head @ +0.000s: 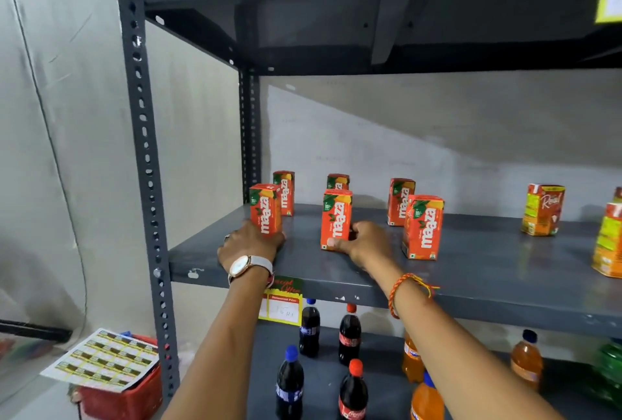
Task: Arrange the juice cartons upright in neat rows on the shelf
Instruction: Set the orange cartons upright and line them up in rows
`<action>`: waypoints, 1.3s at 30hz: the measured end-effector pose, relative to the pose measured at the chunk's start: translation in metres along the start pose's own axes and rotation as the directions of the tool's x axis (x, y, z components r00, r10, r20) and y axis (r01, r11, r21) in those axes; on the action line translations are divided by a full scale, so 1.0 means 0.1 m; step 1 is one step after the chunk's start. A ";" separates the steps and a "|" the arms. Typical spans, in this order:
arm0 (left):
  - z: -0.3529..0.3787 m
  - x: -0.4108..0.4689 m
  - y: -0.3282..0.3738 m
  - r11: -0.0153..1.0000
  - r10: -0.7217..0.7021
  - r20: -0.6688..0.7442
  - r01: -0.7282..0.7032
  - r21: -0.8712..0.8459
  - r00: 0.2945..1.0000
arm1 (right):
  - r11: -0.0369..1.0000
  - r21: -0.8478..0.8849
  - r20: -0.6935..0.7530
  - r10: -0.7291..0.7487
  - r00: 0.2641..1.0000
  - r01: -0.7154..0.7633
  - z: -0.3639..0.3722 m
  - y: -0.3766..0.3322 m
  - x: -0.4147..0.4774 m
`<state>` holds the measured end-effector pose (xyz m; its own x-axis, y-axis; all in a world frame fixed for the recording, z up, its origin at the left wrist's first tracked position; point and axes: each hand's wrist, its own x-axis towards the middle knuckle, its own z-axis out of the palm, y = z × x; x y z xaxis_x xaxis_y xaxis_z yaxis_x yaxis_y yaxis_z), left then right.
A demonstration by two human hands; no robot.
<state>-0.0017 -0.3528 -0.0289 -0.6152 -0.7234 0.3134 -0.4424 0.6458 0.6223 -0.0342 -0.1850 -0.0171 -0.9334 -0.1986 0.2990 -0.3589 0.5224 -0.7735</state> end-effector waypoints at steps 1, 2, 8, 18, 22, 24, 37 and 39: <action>-0.01 -0.03 0.01 1.000 -0.006 0.007 0.006 -0.018 1.000 | 1.000 -0.001 0.004 0.001 1.000 -0.001 -0.01 0.00 -0.03; -0.03 -0.06 0.01 0.998 -0.012 0.004 0.012 -0.062 1.000 | 1.000 0.006 -0.004 -0.007 1.000 0.007 -0.02 -0.01 -0.07; -0.12 -0.47 0.09 0.864 0.232 -0.481 -0.406 -0.298 0.846 | 0.940 0.185 -0.569 -0.136 0.811 0.287 -0.57 0.26 -0.52; 0.33 -0.86 0.83 0.983 0.169 0.142 -0.156 -0.096 0.975 | 0.946 0.279 -0.128 0.209 0.969 -0.167 -1.17 0.81 -0.08; 0.38 -0.79 0.82 0.980 0.152 0.116 -0.135 -0.146 0.982 | 0.962 0.201 -0.067 0.202 0.977 -0.185 -1.09 0.82 0.01; 0.38 -0.80 0.82 0.978 0.157 0.092 -0.142 -0.152 0.983 | 0.969 0.176 -0.093 0.192 0.977 -0.173 -1.07 0.81 0.00; 0.38 -0.82 0.81 0.985 0.139 0.064 -0.131 -0.111 0.988 | 0.985 0.099 -0.102 0.150 0.983 -0.140 -1.03 0.81 0.00; 0.39 -0.81 0.81 0.986 0.131 0.068 -0.123 -0.109 0.989 | 0.986 0.097 -0.106 0.143 0.984 -0.133 -1.04 0.81 0.00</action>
<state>-0.0134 -0.2322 -0.0318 -0.7107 -0.6142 0.3430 -0.2894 0.6996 0.6533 -0.0628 -0.0568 -0.0219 -0.9696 -0.0325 0.2426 -0.2299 0.4614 -0.8569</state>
